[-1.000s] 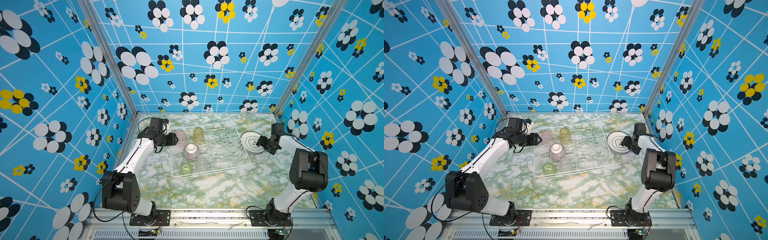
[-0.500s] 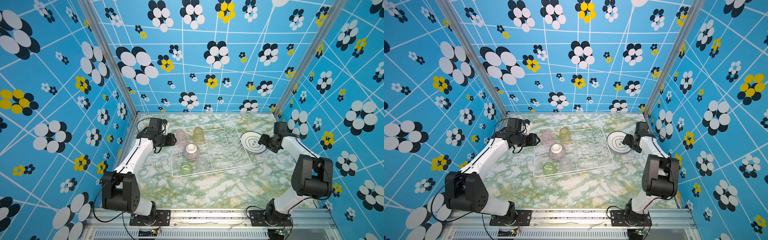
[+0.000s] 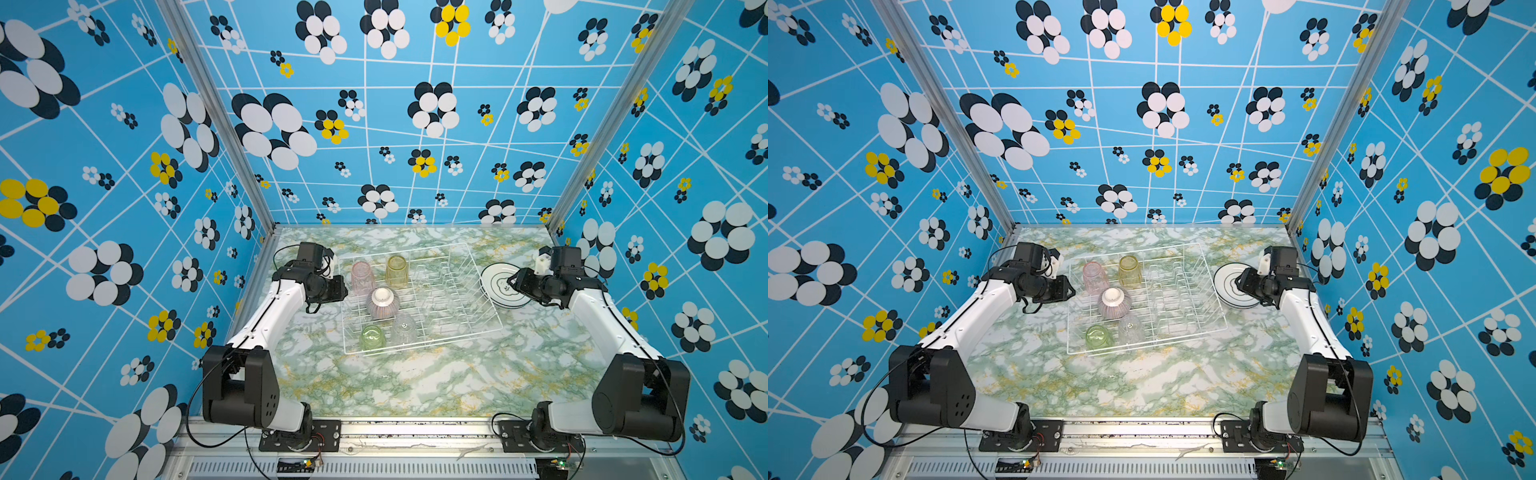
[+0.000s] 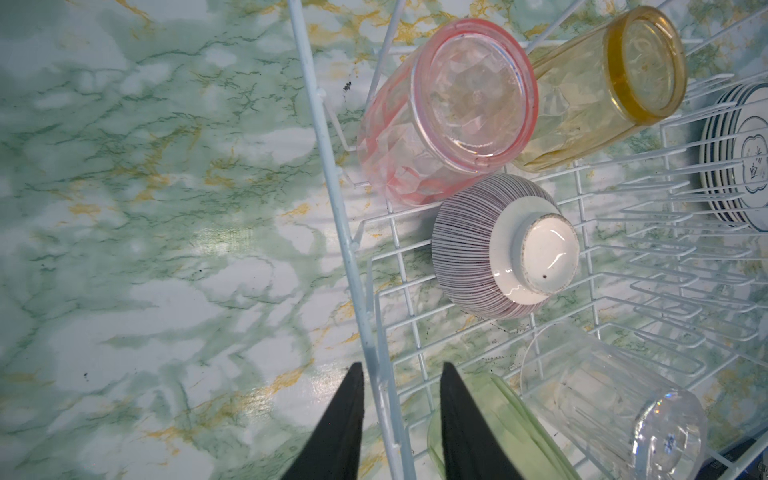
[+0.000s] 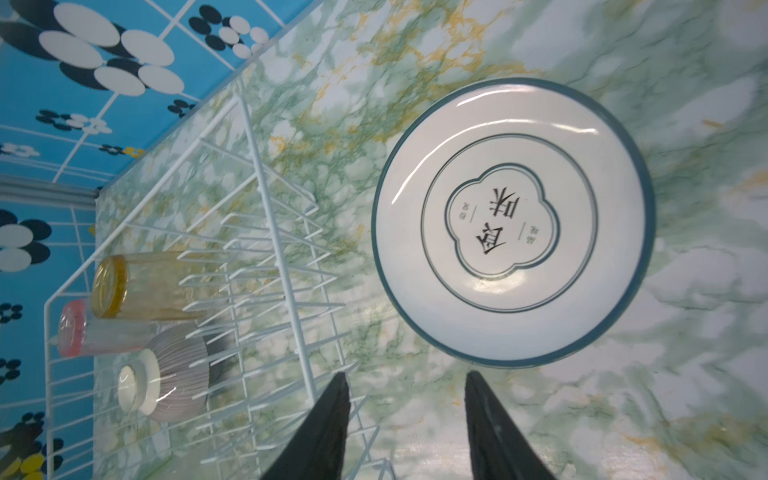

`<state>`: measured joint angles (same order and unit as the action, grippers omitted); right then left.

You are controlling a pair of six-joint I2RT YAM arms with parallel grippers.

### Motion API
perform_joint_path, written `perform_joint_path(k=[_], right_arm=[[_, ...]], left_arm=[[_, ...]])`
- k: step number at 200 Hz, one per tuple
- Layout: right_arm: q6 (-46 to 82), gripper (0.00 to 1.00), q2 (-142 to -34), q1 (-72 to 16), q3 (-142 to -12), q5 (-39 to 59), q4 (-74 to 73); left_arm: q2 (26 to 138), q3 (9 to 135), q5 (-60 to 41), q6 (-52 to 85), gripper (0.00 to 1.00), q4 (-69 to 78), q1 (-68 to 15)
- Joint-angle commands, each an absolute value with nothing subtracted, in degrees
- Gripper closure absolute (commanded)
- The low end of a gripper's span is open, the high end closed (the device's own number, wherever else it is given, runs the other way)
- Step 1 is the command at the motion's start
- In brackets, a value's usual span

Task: Unload the mixed dishes from the dish rack
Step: 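Raise the right gripper off the stack and move it toward the rack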

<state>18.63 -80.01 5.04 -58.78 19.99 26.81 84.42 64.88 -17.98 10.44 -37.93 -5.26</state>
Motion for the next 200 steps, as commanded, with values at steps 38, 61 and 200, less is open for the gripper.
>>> perform_joint_path(k=[38, 61, 200], right_arm=[[19.82, 0.65, -80.23, 0.94, -57.83, 25.66, 24.46], [19.98, 0.69, -81.11, 0.31, -58.2, 25.84, 24.22], [20.75, 0.85, -87.53, -3.43, -62.07, 25.76, 23.4]], left_arm=[[87.53, 63.94, -21.45, 10.22, 0.68, -37.0, -4.83], [87.62, 64.11, -20.97, 9.84, 0.68, -36.66, -4.84], [92.86, 67.62, -22.68, 9.27, 0.69, -34.04, -4.99]])
